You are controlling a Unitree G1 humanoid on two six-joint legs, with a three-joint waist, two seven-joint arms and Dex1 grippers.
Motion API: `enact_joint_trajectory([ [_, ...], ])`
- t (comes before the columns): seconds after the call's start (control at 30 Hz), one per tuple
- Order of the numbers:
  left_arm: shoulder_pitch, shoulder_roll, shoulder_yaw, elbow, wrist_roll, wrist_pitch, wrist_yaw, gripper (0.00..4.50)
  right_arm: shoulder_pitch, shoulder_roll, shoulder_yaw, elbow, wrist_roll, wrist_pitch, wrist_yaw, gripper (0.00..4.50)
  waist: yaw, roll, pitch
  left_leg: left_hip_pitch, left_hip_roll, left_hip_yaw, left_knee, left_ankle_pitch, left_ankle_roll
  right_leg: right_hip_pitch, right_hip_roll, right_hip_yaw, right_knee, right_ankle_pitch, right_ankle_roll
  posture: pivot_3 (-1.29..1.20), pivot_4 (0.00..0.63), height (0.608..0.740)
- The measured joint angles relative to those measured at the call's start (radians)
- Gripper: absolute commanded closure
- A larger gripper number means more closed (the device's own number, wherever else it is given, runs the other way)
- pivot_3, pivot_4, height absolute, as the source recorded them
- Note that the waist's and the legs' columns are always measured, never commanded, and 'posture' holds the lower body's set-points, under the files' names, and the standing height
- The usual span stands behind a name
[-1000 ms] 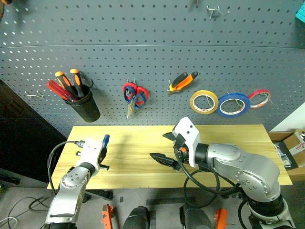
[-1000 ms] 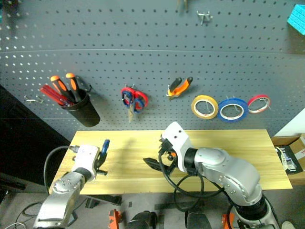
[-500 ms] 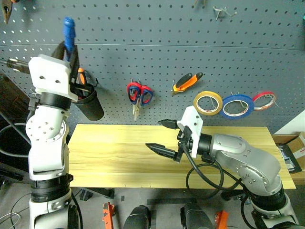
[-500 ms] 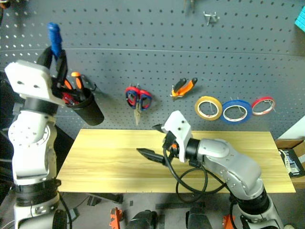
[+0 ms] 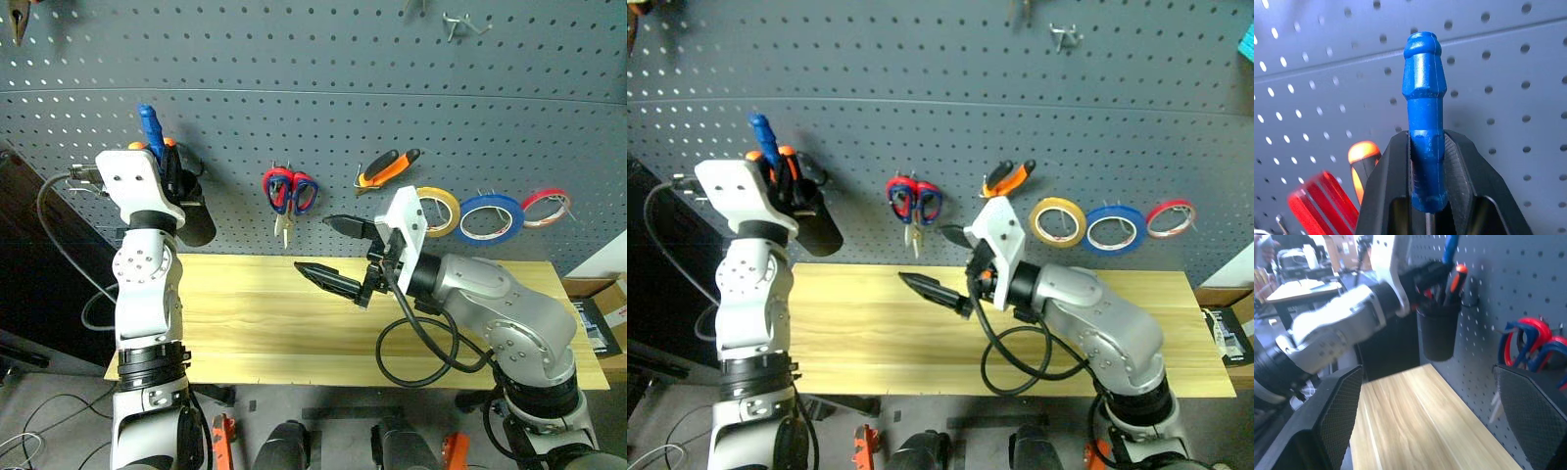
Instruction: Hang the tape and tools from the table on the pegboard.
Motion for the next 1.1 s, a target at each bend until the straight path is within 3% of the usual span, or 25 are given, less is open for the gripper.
enact_joint_trajectory([
  [0.17,0.0,-0.035,0.012,-0.014,-0.044,0.012,0.02,1.49,0.004,-0.025,0.001,-0.007,0.001,0.002,0.005,0.0,0.0,-0.001,-0.001,0.0,0.0,0.0,0.0,0.0,0.0,0.0,0.0,0.0,0.001,0.0,0.0,-0.07,0.138,0.74],
  [0.47,0.021,0.014,-0.042,-0.383,-0.129,0.238,-0.037,1.49,0.122,-0.098,-0.016,-0.051,-0.002,-0.006,0.003,0.0,0.002,-0.002,-0.001,0.0,0.0,0.001,0.0,0.0,-0.001,0.001,0.0,0.001,0.001,0.0,0.0,-0.03,0.14,0.74],
  [0.67,0.287,0.024,-0.144,-0.555,-0.121,0.53,-0.026,1.49,0.282,-0.158,-0.055,-0.08,-0.015,-0.053,0.011,0.0,0.0,-0.002,-0.003,0.004,0.001,0.002,0.0,0.0,0.0,0.002,0.002,0.003,0.003,0.0,0.0,-0.01,0.113,0.74],
  [0.8,0.487,0.024,-0.158,-0.527,-0.109,0.499,-0.076,1.49,0.425,-0.194,-0.046,-0.048,-0.093,-0.142,0.028,0.0,0.008,-0.004,-0.007,0.004,0.002,0.002,0.0,0.0,0.0,0.002,0.002,0.002,0.003,0.0,0.0,-0.01,0.085,0.74],
  [0.93,0.52,0.039,-0.161,-0.408,-0.097,0.438,-0.136,1.49,0.492,-0.152,-0.041,0.08,-0.194,-0.276,0.012,0.0,0.014,-0.005,-0.034,0.008,0.001,0.002,0.001,0.001,0.0,0.007,0.002,0.002,0.003,0.0,0.0,-0.02,0.052,0.74],
  [1.1,0.514,0.075,-0.198,-0.219,-0.049,0.333,-0.203,1.49,0.541,-0.054,-0.104,0.35,-0.351,-0.48,-0.12,0.0,0.014,-0.006,-0.066,0.019,0.001,0.003,-0.001,0.0,0.0,0.018,0.002,0.002,0.0,0.0,0.0,-0.02,0.006,0.74],
])
